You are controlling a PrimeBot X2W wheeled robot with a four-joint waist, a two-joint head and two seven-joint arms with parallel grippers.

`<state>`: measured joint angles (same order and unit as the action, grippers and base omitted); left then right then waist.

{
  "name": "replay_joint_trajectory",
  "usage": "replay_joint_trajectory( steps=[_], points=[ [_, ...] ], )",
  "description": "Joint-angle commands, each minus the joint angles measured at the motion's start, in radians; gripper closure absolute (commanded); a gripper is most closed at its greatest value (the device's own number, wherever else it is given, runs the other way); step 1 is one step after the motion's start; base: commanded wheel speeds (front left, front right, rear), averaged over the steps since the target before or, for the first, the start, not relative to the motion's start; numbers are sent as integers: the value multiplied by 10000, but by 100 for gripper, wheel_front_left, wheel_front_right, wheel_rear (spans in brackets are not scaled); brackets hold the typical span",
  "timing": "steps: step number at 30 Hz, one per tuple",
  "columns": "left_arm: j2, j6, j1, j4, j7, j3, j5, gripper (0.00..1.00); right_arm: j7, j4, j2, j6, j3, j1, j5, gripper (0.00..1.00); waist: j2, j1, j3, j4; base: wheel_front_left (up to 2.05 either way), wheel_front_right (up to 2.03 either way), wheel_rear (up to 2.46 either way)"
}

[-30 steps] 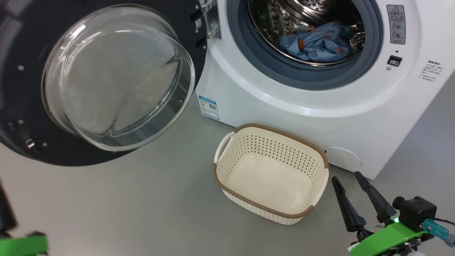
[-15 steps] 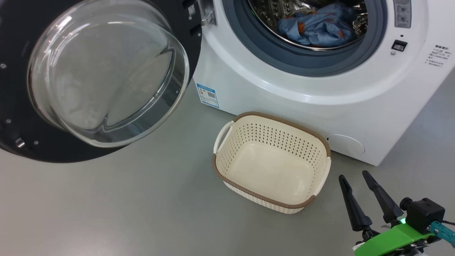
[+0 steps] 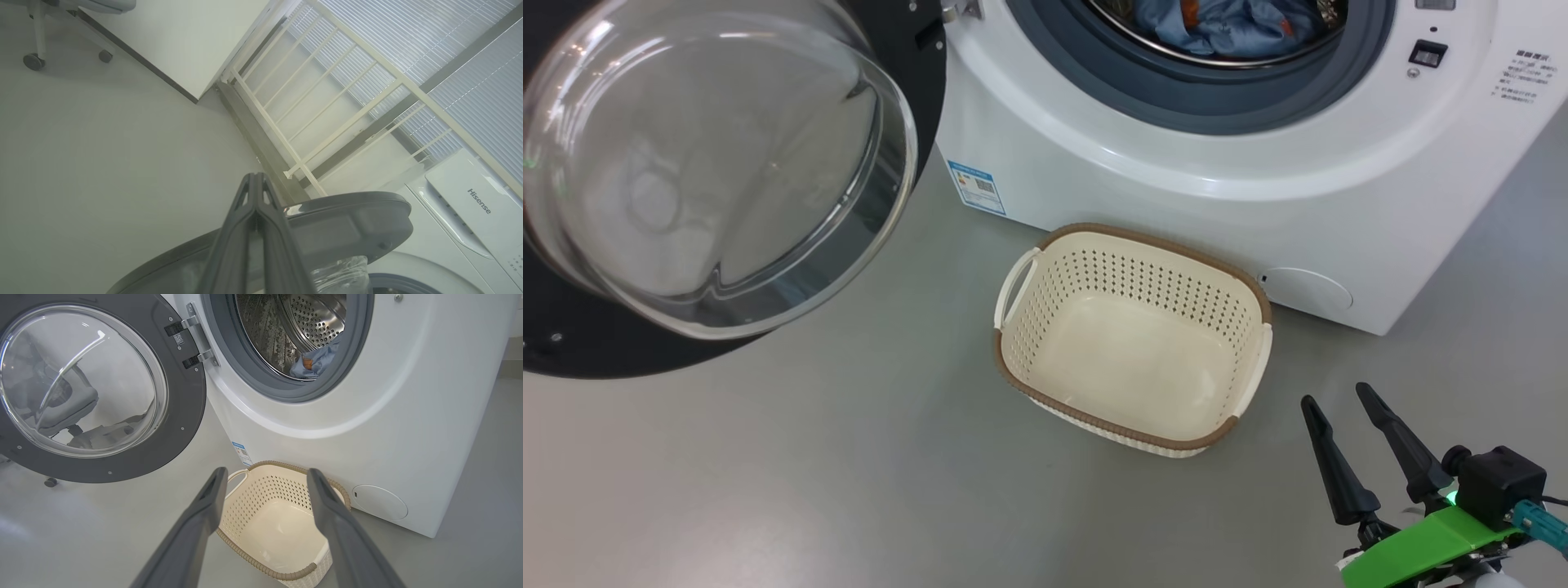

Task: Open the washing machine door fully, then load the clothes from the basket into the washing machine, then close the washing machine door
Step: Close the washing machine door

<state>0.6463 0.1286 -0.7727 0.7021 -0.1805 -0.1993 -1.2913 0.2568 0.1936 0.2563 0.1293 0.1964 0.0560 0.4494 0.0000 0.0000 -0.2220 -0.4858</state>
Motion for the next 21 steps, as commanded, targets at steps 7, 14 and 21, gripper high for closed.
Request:
replay_joint_trajectory(
  steps=[7,14,21],
  points=[
    [1283,21,-1168,1566,-1841,61,-749,100,49,-284,247,14,402,524,-92,0,0,0,-601,323,0,0,0],
    [1294,21,-1605,1931,-2125,382,-863,100,49,-312,423,14,511,755,-118,0,0,0,-1007,477,0,0,0],
    [1340,21,-1665,2095,-2010,600,-858,100,49,-340,472,14,562,865,-153,0,0,0,-1191,569,0,0,0]
  ],
)
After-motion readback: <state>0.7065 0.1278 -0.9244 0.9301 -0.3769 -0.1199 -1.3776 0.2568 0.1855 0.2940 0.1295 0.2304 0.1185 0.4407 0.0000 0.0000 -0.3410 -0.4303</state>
